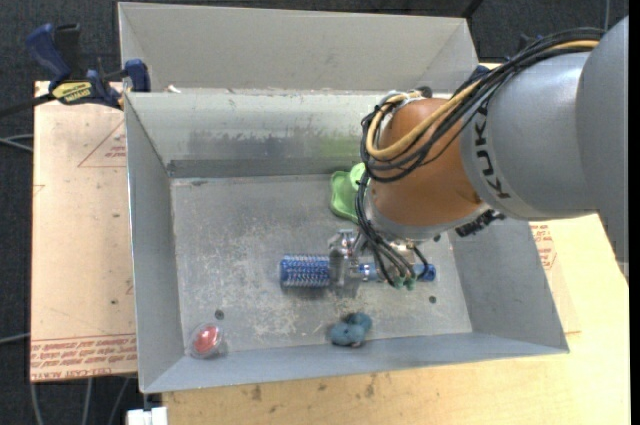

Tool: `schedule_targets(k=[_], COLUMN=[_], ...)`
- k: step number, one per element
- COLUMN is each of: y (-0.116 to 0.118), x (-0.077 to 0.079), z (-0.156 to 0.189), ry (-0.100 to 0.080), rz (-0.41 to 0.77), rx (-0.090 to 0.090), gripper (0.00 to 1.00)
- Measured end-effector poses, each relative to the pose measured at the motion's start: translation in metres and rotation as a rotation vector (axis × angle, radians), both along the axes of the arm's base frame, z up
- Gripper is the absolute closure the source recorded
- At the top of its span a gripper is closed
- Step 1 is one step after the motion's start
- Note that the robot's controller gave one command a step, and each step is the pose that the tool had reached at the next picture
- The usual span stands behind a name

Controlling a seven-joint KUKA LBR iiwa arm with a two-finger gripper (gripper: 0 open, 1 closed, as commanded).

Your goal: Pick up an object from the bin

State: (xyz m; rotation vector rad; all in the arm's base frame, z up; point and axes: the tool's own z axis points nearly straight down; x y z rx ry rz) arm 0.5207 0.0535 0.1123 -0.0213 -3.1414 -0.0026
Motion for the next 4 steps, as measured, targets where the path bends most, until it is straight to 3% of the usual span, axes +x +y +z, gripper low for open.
schedule_targets(k=[1,2,3,4], y=[0.000,0.000,0.000,0.005], x=[0.000,0.038,0.038,0.059], z=[0.000,-0.043,-0.043,0.103], ry=[0.000,-0.001,0.000,-0.010], rz=[0.000,-0.166,-0.168,-0.116], rx=[0.000,0.000,0.000,0.001], gripper=[0.00,0.00,1.00,1.00])
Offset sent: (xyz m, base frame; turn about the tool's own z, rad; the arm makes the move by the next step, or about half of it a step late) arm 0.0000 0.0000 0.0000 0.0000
